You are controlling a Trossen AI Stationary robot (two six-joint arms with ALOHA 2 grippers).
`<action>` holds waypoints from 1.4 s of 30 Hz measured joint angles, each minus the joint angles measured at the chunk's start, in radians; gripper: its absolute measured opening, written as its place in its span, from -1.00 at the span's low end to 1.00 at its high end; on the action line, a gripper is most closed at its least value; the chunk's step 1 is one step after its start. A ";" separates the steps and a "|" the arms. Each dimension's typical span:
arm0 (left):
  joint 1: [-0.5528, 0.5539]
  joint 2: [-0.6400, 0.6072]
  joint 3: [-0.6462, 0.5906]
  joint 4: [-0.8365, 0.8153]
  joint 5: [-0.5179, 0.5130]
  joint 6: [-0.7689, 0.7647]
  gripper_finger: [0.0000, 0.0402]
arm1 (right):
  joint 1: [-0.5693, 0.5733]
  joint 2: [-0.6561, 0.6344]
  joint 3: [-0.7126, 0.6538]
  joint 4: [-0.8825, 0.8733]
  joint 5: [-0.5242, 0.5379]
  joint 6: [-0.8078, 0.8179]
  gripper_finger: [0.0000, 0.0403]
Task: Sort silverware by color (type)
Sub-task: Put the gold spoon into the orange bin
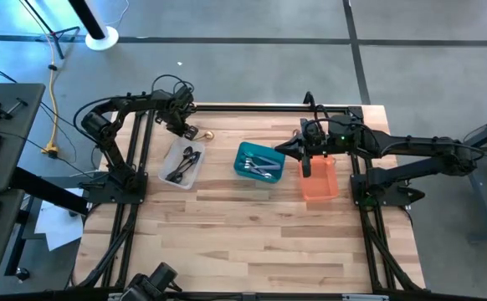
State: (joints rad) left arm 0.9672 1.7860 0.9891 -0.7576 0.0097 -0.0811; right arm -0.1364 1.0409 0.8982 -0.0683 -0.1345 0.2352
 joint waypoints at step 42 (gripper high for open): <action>-0.277 -0.759 0.000 0.381 0.160 -0.101 -1.00 | 0.000 0.000 0.000 -0.001 0.000 -0.034 -1.00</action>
State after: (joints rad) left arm 0.6899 1.0265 0.9890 -0.3762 0.1693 -0.1824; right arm -0.1364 1.0409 0.8982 -0.0697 -0.1341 0.2009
